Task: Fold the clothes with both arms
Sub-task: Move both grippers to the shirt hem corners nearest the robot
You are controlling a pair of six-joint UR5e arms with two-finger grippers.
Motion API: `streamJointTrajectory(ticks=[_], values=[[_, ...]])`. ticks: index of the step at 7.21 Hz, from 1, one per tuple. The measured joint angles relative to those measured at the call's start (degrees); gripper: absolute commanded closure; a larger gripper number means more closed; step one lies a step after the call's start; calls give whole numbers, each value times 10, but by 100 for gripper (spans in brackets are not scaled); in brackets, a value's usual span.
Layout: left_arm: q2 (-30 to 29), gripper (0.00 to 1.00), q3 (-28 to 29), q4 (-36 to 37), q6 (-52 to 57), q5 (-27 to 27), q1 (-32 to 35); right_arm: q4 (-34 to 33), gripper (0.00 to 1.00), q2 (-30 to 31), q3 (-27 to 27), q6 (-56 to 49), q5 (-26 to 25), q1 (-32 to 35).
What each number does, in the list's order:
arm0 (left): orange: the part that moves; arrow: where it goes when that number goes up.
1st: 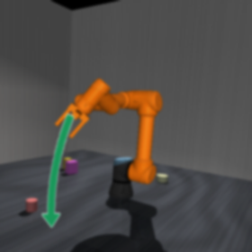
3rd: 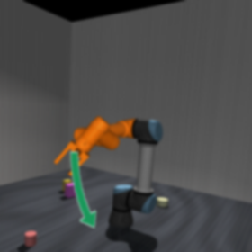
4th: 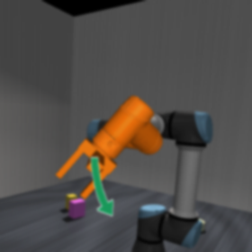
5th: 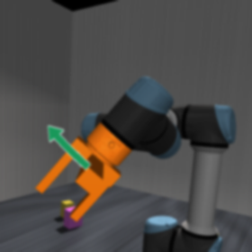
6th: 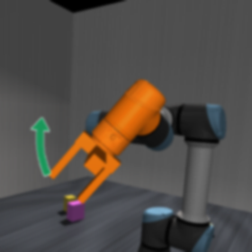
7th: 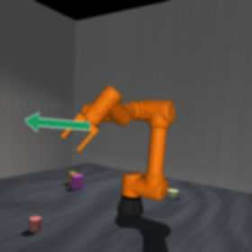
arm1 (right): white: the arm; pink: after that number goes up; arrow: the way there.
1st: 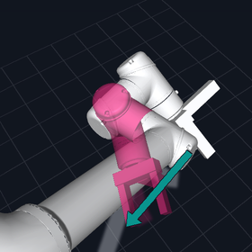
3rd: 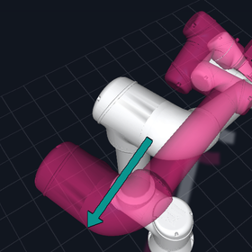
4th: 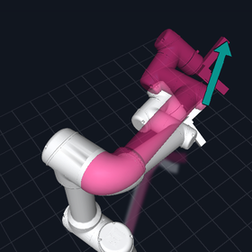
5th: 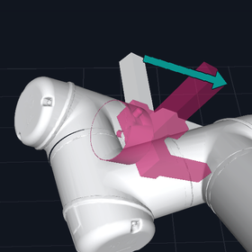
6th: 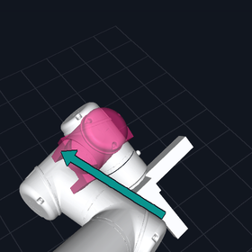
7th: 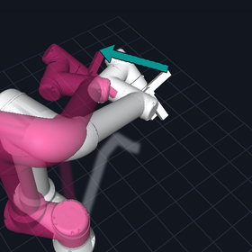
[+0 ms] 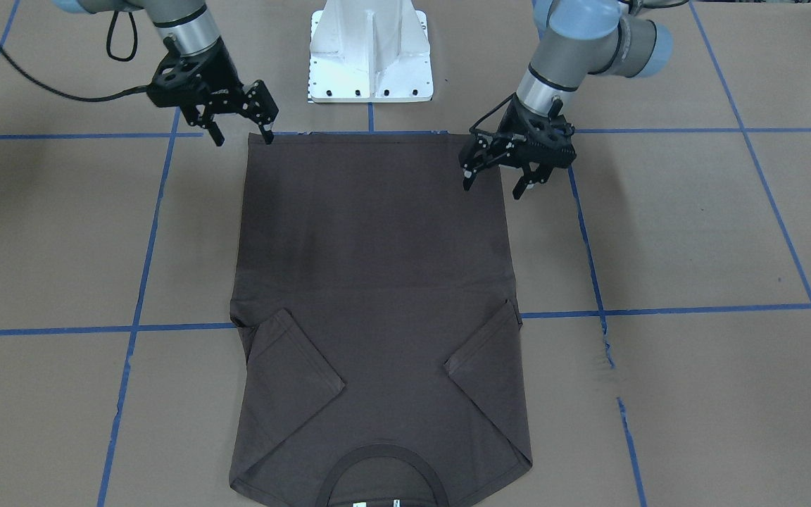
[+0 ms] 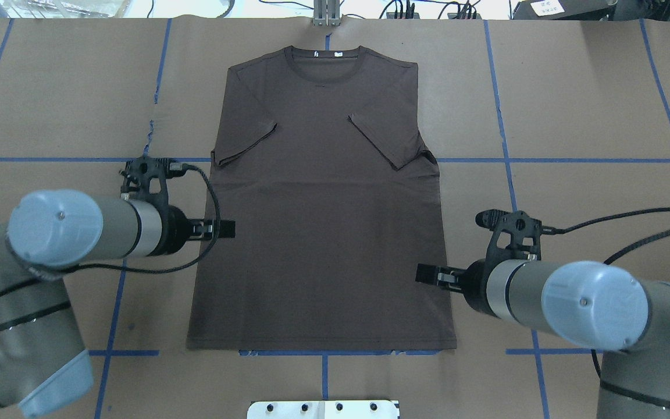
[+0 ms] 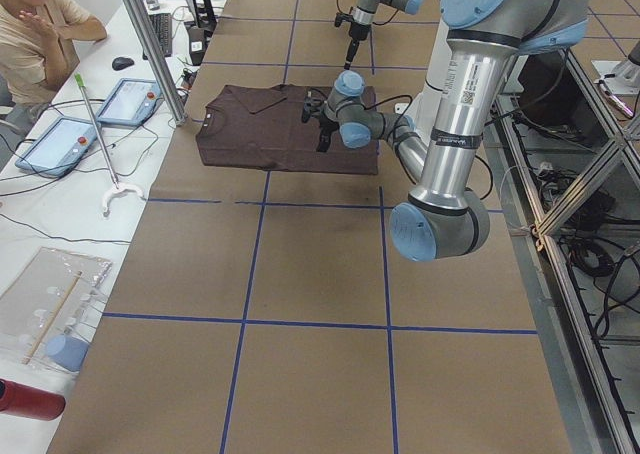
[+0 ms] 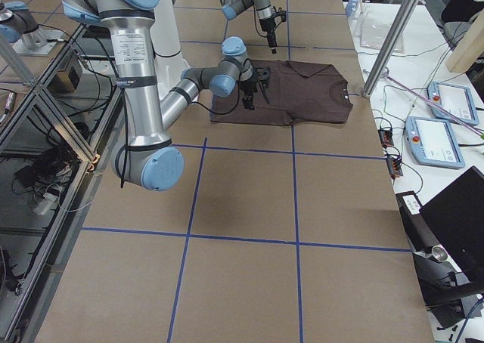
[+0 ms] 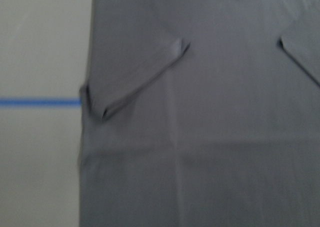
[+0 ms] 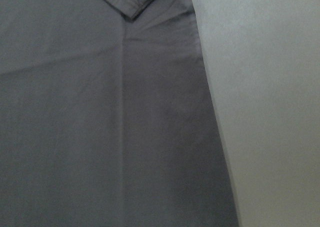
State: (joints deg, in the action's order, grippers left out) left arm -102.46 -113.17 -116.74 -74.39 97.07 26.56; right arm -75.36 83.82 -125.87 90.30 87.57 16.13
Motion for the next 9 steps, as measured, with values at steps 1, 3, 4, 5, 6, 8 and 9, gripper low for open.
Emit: streamJointTrajectory(ticks=[1,3,4,5,6,8,9], values=[[40,23,-29,0,-45,-24,-46,0,3,7,-5,15,-23,-28],[80,28,-49,14,-134,-73,-132,0,2,14,-11,23,-35,-42],[83,30,-50,28,-155,-83,-153,0,2,15,-12,23,-37,-43],[84,32,-48,37,-165,-88,-163,0,2,16,-13,23,-37,-43],[84,37,-46,41,-168,-89,-166,0,2,16,-14,23,-37,-43],[81,39,-42,43,-170,-89,-168,0,2,16,-14,23,-37,-43],[80,39,-39,43,-170,-89,-169,-1,2,16,-15,23,-37,-43]])
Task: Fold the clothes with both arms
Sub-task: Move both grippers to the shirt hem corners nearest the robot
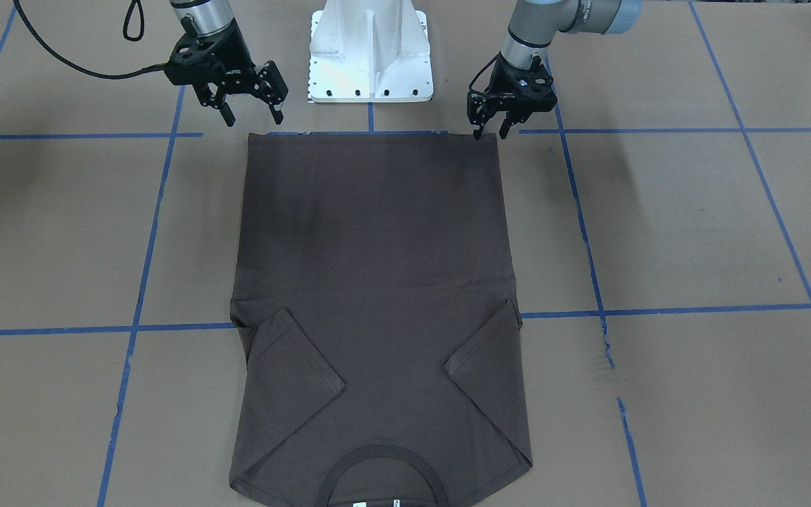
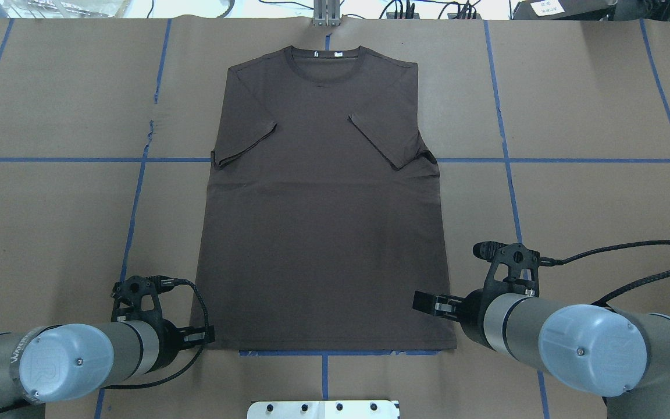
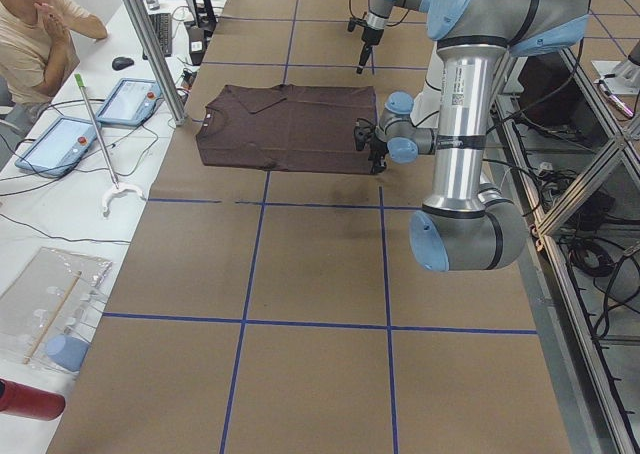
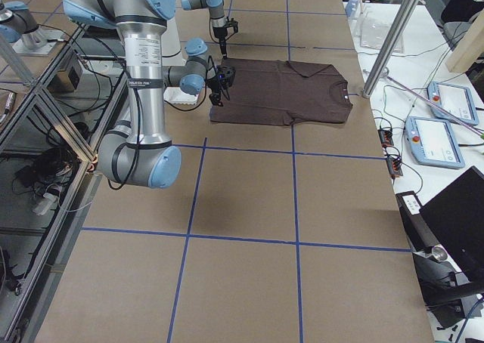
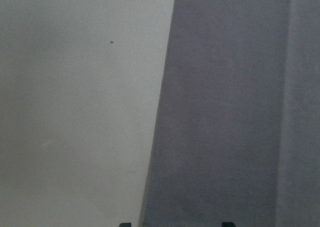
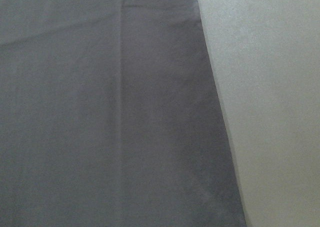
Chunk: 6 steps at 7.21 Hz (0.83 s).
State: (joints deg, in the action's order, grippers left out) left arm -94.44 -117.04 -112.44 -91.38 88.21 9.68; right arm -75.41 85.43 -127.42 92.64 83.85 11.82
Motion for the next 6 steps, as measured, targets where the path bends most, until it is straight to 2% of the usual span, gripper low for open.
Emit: streamJointTrajectory(ticks=[2,3,6], values=[[-3,42,7,0,1,1,-1,0,2,0,-2,0,0,0],[-5,51,9,0,1,1,-1,0,1,0,-3,0,0,0],[-6,52,13,-1,1,1,-1,0,1,0,-3,0,0,0]])
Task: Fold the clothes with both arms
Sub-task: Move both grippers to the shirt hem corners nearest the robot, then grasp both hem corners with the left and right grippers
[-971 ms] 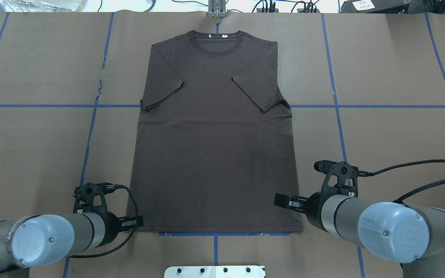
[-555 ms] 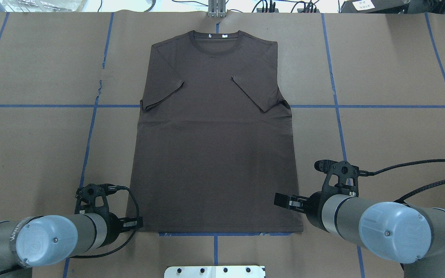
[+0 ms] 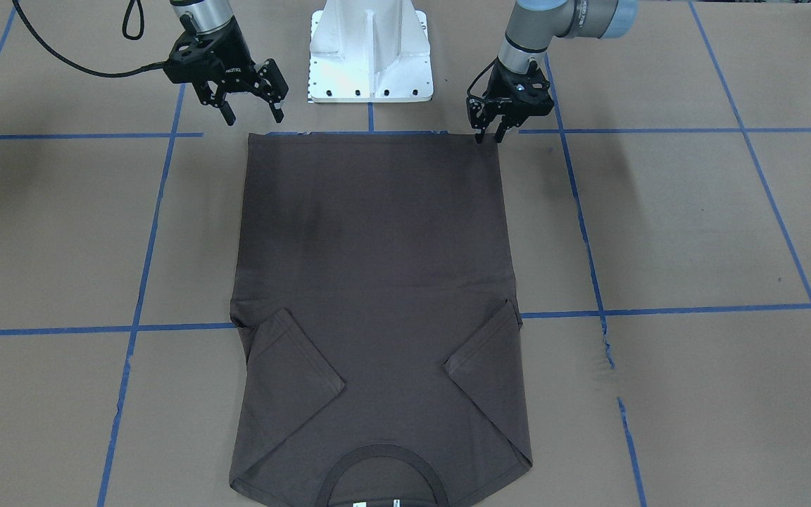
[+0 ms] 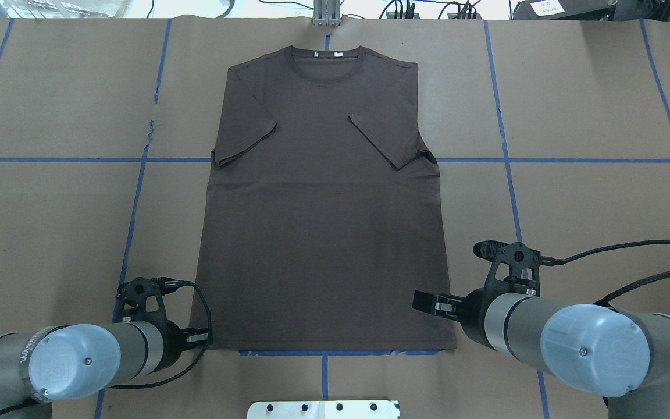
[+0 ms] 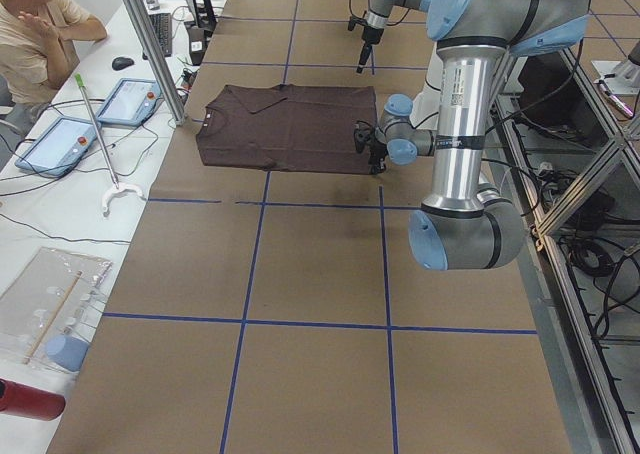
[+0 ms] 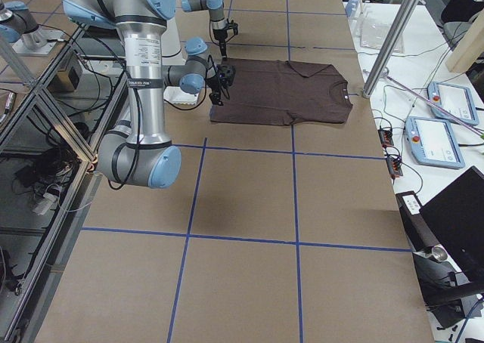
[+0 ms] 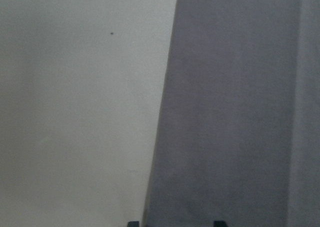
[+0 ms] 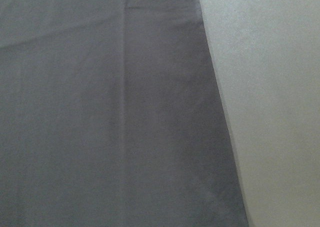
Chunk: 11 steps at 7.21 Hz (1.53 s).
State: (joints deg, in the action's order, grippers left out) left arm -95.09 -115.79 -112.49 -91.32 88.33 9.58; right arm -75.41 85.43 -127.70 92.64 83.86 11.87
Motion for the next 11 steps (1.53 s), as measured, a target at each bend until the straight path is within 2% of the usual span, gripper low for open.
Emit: streamJointTrajectory(ticks=[2,3,4,5,8,11], values=[[-2,52,3,0,0,0,0,0,1,0,0,0,0,0],[-2,62,4,0,0,0,0,0,1,0,0,0,0,0],[-2,92,5,0,0,0,0,0,1,0,0,0,0,0],[-3,100,6,0,0,0,0,0,1,0,0,0,1,0],[-5,100,6,0,0,-1,0,0,4,0,0,0,1,0],[-21,100,2,1,-1,-1,1,-2,34,10,4,26,-1,-3]])
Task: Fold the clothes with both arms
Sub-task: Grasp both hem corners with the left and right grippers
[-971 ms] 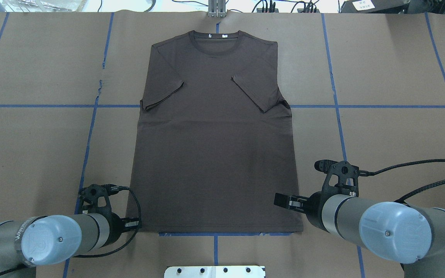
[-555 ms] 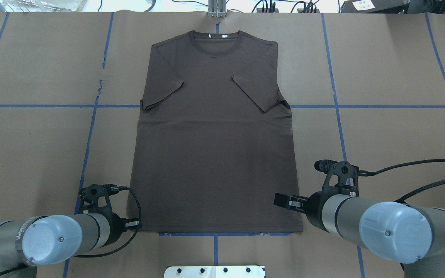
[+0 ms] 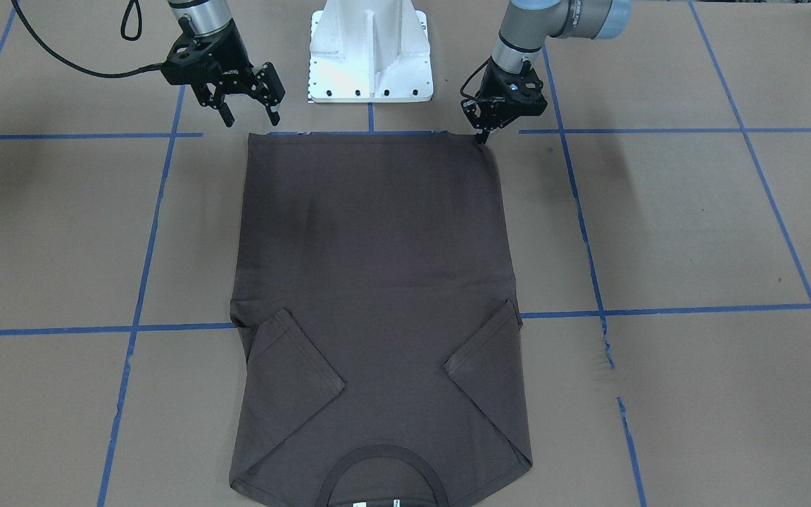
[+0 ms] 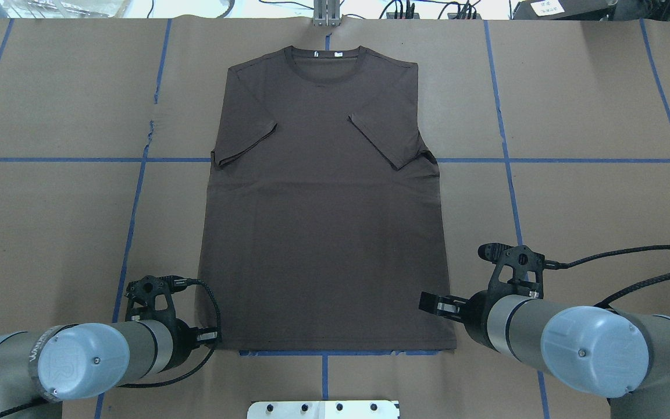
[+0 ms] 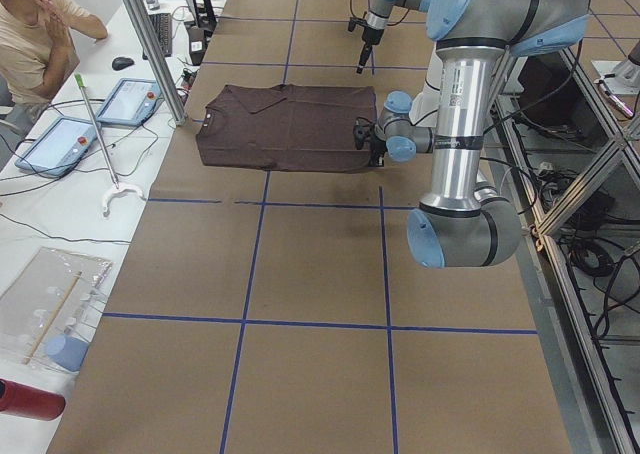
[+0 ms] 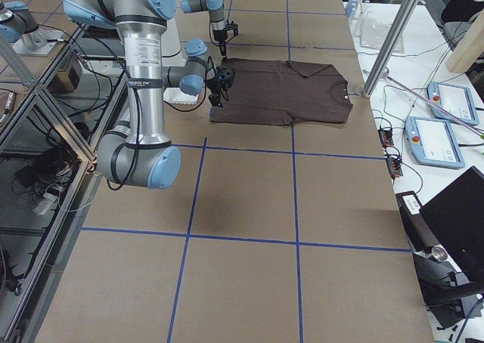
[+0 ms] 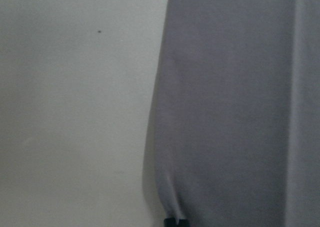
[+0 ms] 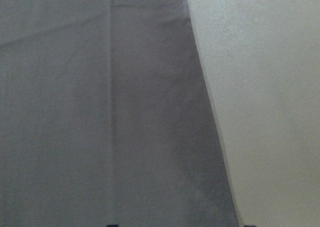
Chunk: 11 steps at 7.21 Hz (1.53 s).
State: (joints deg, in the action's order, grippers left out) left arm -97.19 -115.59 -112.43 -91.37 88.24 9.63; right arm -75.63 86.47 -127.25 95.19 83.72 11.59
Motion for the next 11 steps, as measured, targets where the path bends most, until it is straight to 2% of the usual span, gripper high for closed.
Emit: streamJointTrajectory(ticks=[4,9,11], values=[[-14,100,-5,-2,-2,-18,4,-4,29,13,35,70,-22,-32],[-14,100,-8,-2,0,-35,7,-5,37,10,71,77,-40,-63],[-13,100,-9,-2,0,-35,7,-5,37,6,76,77,-41,-68]])
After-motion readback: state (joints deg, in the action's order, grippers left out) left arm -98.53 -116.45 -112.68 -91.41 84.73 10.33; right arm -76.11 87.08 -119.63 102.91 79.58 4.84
